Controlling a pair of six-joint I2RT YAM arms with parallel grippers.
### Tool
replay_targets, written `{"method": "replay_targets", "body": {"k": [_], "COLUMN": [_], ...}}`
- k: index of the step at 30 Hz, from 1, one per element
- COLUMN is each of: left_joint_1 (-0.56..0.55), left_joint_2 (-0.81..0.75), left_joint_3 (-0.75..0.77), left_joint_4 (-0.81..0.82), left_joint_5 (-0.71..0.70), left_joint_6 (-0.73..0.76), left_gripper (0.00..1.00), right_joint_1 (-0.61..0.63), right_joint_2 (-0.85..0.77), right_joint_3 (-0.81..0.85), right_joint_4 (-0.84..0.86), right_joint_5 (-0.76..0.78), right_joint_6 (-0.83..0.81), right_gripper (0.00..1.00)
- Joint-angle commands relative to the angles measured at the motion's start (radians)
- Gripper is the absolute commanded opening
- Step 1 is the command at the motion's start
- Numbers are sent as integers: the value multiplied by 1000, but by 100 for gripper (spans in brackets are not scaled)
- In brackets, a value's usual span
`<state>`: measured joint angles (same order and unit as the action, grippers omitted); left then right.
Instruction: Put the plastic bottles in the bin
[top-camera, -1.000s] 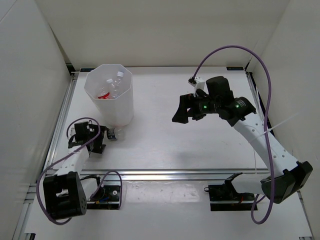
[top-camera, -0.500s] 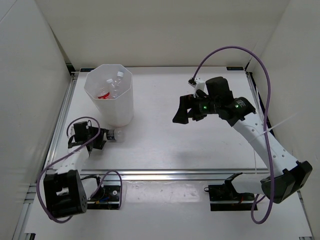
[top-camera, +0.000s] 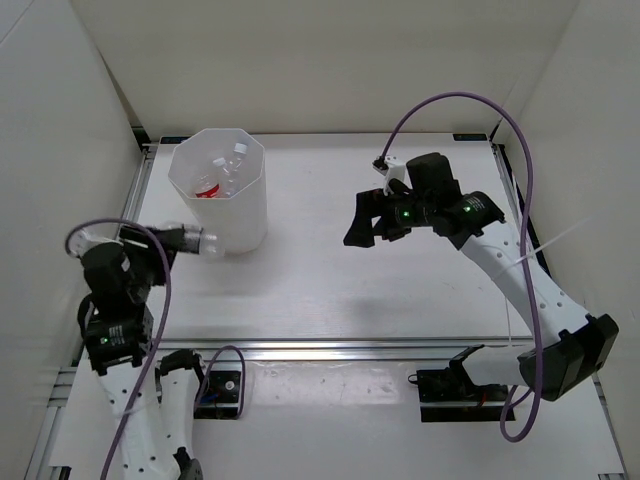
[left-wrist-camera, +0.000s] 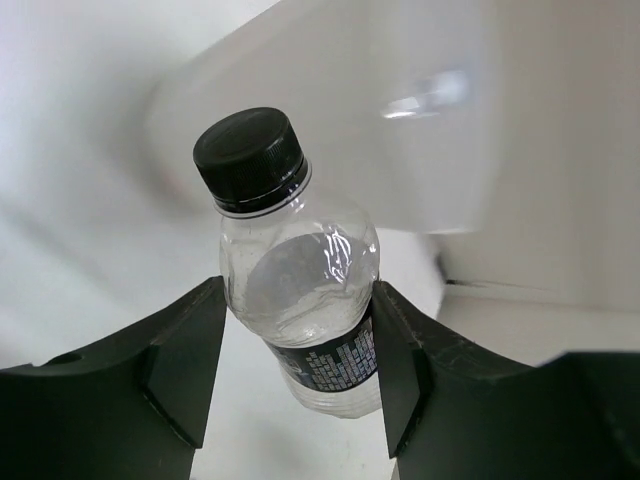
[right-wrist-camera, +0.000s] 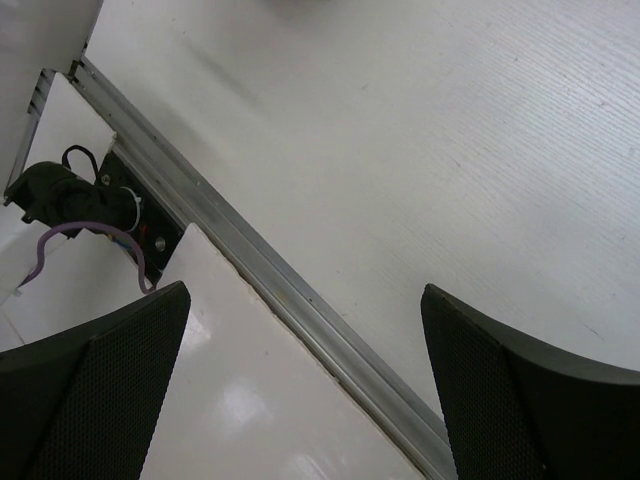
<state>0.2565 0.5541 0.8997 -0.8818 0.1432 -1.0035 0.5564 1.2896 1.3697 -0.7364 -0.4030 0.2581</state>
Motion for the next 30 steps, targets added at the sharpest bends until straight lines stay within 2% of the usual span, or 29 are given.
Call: {"method": "replay_targets", "body": {"k": [1, 2, 3, 5, 6, 8, 9, 11, 12, 13, 16, 17, 19, 20, 21, 22, 23, 24, 26, 28, 30], "left_joint_1": [6, 6, 6, 6, 6, -32, -49, -120, -132, -141, -166, -175, -188, -188, -188, -188, -188, -188, -188, -188, -188], "left_joint_2": [78, 122, 220, 320, 413, 502, 545, 662, 684, 696, 630, 548, 442, 326, 264, 201, 87, 35, -43, -98, -99], "left_joint_3": [233, 334, 379, 508, 545, 634, 659, 715, 732, 749, 752, 740, 658, 616, 569, 445, 383, 330, 204, 130, 96], "left_joint_4": [-51, -22, 12, 96, 122, 167, 167, 167, 115, 94, 66, 66, 66, 26, 0, -22, -34, -48, -60, -119, -173], "left_joint_5": [-50, -41, -28, 2, 2, 2, 2, -37, -48, -48, -102, -128, -239, -305, -474, -547, -595, -637, -637, -637, -695], "left_joint_6": [141, 141, 158, 171, 171, 171, 204, 256, 256, 256, 267, 284, 322, 322, 292, 261, 241, 241, 258, 247, 175], "left_gripper": [44, 44, 44, 44, 44, 45, 51, 81, 100, 100, 100, 100, 100, 100, 100, 100, 100, 100, 100, 100, 100], "right_joint_1": [-4, -4, -4, -4, -4, -4, -4, -4, -4, -4, -4, -4, -4, -4, -4, -4, -4, -4, -15, -33, -65], "right_joint_2": [17, 17, 17, 42, 42, 62, 62, 62, 62, 53, 31, 31, 20, 20, 20, 20, 20, 20, -18, -73, -107], "right_joint_3": [12, 12, 12, 48, 58, 78, 97, 106, 121, 132, 141, 153, 180, 198, 244, 270, 294, 317, 330, 299, 263], "right_joint_4": [28, 38, 38, 48, 48, 48, 48, 37, 37, 28, -10, -35, -61, -104, -130, -156, -181, -223, -233, -224, -233], "right_joint_5": [-22, -22, -33, -33, -43, -43, -43, -30, -14, 7, 131, 145, 157, 185, 200, 225, 265, 317, 459, 509, 567], "right_joint_6": [3, 12, 12, 24, 24, 35, 35, 44, 44, 44, 69, 69, 69, 81, 81, 90, 101, 121, 167, 179, 210], "right_gripper": [100, 100, 100, 100, 100, 100, 100, 100, 100, 100, 100, 100, 100, 100, 100, 100, 100, 100, 100, 100, 100]}}
